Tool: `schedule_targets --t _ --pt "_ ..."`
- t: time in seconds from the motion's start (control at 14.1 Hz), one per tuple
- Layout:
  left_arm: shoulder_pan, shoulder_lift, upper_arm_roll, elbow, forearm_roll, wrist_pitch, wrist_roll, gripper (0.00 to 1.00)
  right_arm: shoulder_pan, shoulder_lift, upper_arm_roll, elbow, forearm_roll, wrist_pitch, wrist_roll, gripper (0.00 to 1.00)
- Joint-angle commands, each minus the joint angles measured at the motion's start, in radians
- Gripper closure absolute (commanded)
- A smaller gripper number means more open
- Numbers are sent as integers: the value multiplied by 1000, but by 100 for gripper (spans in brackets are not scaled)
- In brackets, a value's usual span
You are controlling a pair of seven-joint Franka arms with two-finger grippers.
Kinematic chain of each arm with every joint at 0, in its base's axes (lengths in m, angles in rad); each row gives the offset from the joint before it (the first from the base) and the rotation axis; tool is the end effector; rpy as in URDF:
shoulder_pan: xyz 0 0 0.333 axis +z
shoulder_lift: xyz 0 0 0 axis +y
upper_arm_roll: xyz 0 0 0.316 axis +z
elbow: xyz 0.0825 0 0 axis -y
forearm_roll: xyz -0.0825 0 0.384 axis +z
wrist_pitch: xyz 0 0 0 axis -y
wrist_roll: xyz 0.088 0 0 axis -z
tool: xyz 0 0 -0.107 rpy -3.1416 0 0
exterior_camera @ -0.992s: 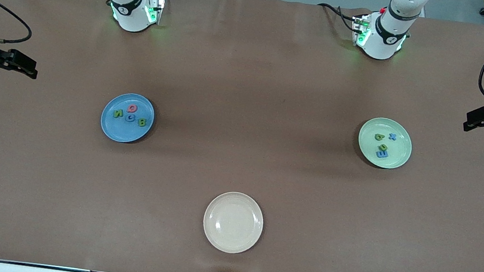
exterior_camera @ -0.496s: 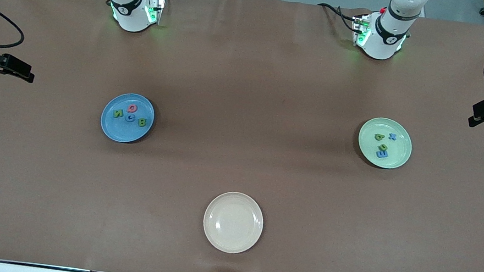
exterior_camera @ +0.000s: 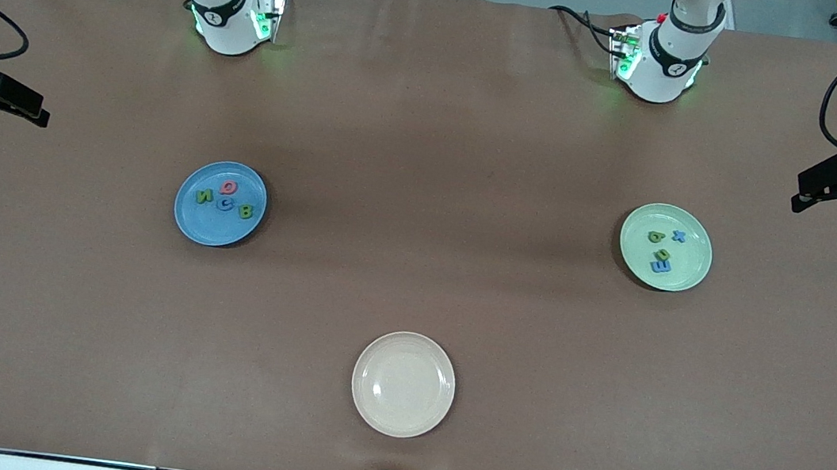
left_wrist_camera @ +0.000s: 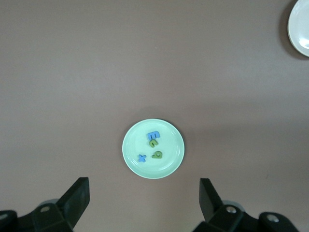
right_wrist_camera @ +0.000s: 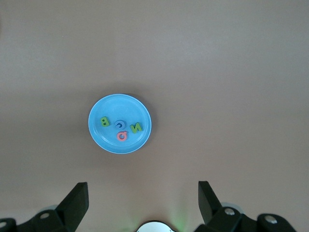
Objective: Sort uppercase to blue plate, lowercase to green plate
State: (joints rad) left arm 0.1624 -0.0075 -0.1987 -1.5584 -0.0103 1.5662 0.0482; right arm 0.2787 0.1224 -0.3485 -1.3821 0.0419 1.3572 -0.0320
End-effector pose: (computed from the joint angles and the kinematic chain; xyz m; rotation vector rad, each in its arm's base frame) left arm 0.5517 -0.0216 0.6340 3.1300 -0.1325 0.0238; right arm 0.5672 -0.0207 0.6293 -3.1267 0.0505 0.2191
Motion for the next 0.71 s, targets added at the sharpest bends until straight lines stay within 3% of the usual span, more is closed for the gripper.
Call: schedule_targets --t 0.0,0.43,0.64 --pt "-73 -2 68 12 -13 -23 2 0 -13 -46 9 -15 7 -42 -6 0" --pt "-93 3 81 11 -13 -23 -1 0 -16 -136 8 -146 6 -36 -8 0" --pt "-179 8 157 11 -10 -23 -8 0 -111 -174 100 -193 6 -14 -8 0"
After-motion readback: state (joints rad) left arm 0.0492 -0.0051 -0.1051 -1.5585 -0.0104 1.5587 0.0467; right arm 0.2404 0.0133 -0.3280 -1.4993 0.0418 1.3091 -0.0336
